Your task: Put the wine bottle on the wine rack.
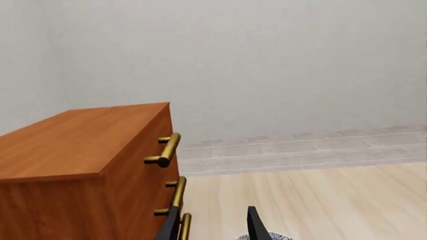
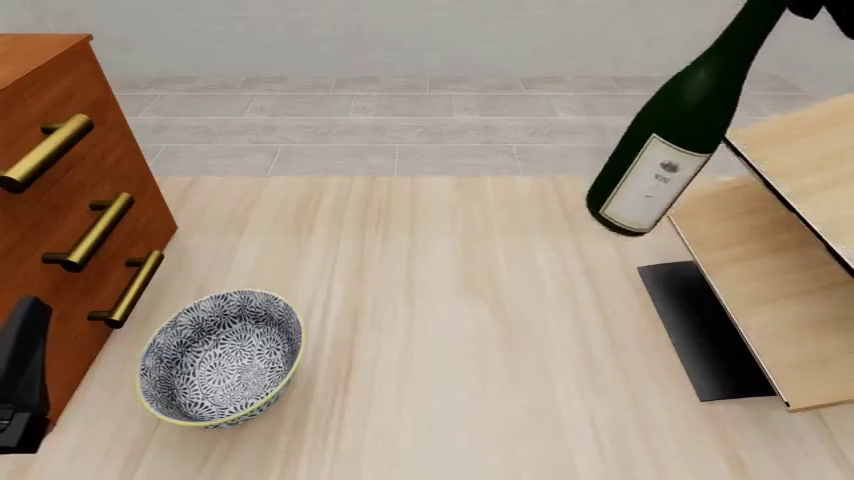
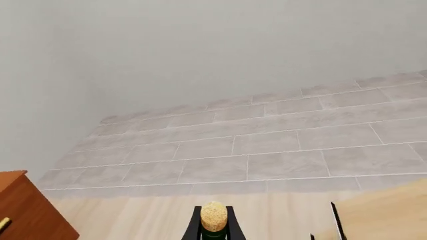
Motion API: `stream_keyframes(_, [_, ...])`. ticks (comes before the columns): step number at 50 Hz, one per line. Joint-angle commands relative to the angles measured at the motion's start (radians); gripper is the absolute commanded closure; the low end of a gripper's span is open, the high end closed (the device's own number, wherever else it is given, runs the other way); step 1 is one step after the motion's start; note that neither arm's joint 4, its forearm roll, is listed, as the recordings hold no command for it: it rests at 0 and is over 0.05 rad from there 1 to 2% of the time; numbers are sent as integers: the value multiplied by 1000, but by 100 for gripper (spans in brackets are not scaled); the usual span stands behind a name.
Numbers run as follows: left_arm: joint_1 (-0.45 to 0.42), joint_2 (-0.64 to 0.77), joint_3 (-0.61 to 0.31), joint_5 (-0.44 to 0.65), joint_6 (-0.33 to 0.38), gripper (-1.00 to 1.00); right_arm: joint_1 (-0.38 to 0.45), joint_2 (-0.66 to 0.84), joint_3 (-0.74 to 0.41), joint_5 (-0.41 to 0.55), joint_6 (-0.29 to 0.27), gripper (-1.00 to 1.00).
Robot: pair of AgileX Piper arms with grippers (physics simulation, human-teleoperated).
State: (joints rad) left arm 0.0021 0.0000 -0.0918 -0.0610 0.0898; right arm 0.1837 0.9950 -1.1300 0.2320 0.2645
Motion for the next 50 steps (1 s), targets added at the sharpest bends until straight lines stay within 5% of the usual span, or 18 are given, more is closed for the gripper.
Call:
stream_keyframes(1, [0, 0, 15, -14, -15, -100, -123, -27, -155, 209, 88, 100])
stream_keyframes(15, [1, 0, 24, -30, -31, -100, -274, 3, -243, 352, 224, 100])
stream_keyframes(31, [-11, 0, 18, -32, -29, -100, -382, -11, -269, 428, 320, 100])
stream_keyframes(50, [-20, 0, 18, -28, -29, -100, -450, -38, -312, 510, 320, 100])
